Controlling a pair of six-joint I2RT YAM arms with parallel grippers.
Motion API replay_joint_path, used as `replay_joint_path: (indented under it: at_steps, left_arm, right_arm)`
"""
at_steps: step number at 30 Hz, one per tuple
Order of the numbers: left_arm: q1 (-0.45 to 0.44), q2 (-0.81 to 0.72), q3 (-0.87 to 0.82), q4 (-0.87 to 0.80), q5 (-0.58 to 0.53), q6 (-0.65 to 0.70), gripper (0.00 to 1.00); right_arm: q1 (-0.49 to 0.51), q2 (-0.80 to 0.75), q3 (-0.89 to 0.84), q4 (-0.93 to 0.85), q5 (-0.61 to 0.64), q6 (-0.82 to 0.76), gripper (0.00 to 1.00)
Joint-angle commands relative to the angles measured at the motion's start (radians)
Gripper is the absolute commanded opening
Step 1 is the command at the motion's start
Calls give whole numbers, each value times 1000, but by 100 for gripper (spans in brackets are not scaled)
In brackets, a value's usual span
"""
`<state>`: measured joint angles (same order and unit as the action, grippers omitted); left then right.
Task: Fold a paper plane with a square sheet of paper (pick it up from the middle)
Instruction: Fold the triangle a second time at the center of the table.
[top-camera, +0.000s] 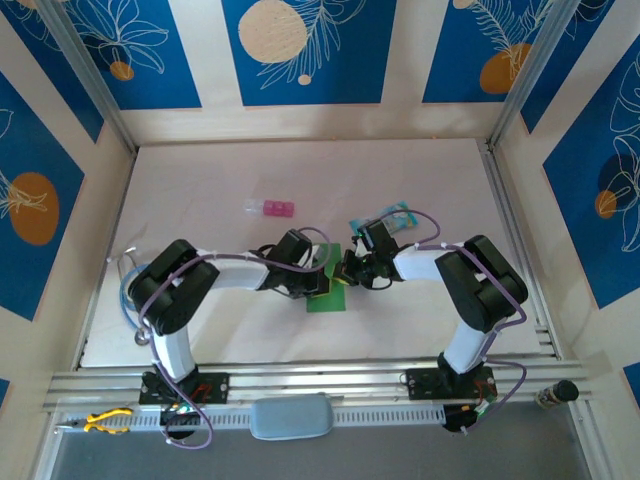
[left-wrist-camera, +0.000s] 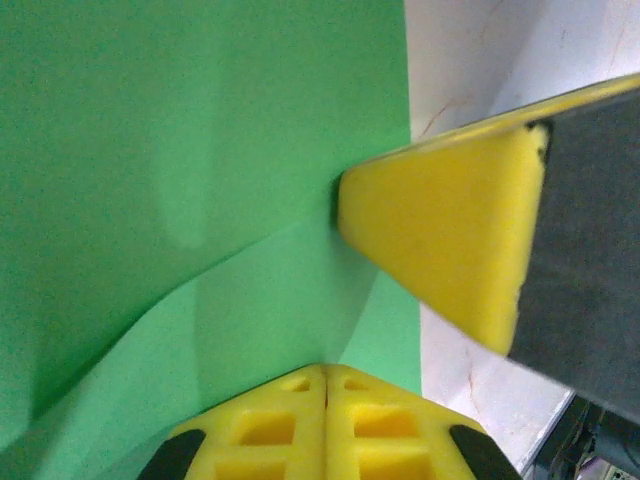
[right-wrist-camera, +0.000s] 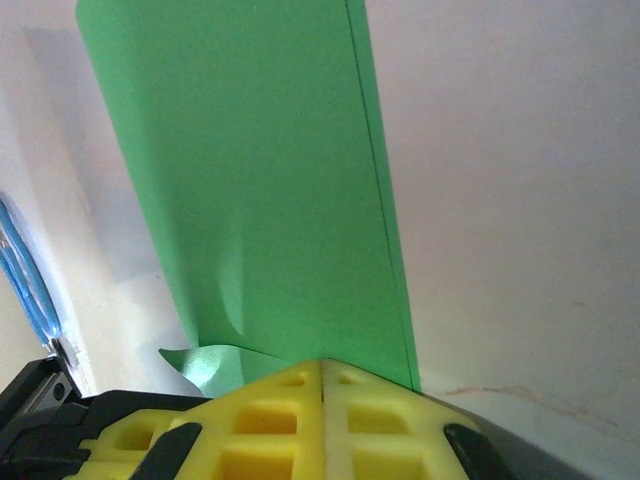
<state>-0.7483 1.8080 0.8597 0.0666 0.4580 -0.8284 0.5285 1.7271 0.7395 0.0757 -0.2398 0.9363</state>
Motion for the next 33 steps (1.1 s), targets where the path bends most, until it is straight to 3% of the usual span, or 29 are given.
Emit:
replay_joint_path:
  at_steps: [1, 33]
  left_arm:
    - [-1, -42, -53, -66, -23, 28, 4]
    - [24, -330, -326, -99, -40, -9, 6]
  right_arm:
    - [5, 52, -14, -94, 51, 0, 0]
    - [7, 51, 0, -113, 49, -10, 0]
